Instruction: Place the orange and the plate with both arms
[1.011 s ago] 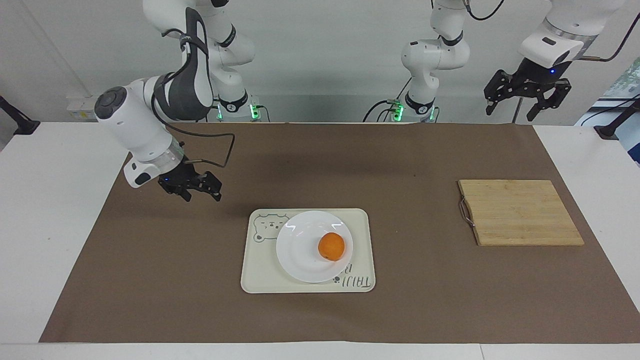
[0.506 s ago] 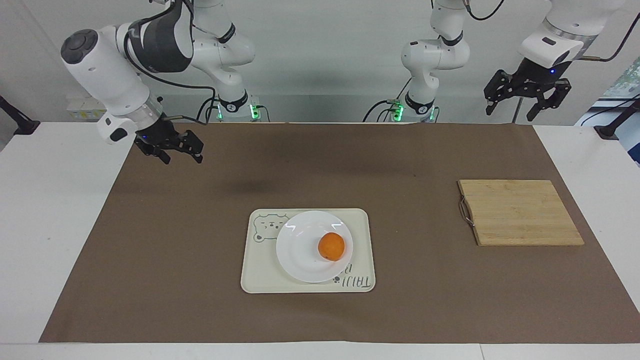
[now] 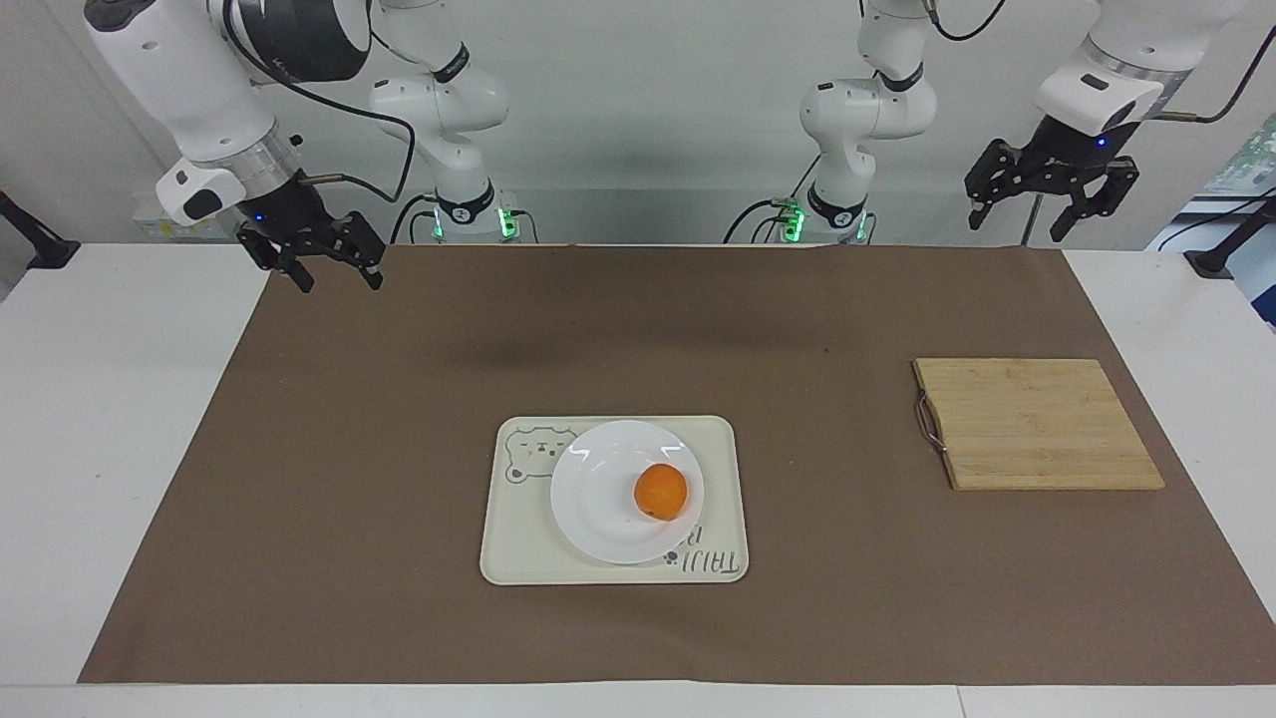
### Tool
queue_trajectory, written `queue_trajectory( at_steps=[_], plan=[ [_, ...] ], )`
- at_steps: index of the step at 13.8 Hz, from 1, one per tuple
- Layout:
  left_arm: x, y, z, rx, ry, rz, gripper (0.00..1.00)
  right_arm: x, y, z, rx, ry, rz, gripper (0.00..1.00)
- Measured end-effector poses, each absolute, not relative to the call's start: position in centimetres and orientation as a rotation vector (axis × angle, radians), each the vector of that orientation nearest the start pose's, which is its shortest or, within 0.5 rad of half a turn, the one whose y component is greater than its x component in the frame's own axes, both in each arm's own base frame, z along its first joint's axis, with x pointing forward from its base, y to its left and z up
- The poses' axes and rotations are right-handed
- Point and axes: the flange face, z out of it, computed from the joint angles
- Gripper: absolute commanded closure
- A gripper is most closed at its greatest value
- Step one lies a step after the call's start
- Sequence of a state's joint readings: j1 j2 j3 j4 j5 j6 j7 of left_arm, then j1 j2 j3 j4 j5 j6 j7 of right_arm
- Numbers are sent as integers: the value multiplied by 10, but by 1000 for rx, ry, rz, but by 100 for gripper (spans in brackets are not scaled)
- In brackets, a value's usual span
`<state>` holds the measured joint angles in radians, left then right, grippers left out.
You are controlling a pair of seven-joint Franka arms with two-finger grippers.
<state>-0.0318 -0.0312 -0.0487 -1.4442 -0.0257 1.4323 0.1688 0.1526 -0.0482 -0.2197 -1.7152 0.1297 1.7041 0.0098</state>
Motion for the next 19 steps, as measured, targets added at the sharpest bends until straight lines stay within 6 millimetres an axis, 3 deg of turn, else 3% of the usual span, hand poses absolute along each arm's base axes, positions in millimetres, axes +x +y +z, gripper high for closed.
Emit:
queue_trajectory(
  at_steps=[3,6,10,19],
  plan=[
    [527,-46,688,-3139,399,-32,0,550,-27,596,-3000,138,-66,0],
    [527,-46,688,-3139,399,-32,0,541,-29,610,-3004,130,-5,0],
    [527,-46,688,-3139,399,-32,0,528,-47,632,-3025,170,45,0],
    [526,-46,687,-3142,378,-17,0,530,-32,631,-3154,99,40,0]
  ],
)
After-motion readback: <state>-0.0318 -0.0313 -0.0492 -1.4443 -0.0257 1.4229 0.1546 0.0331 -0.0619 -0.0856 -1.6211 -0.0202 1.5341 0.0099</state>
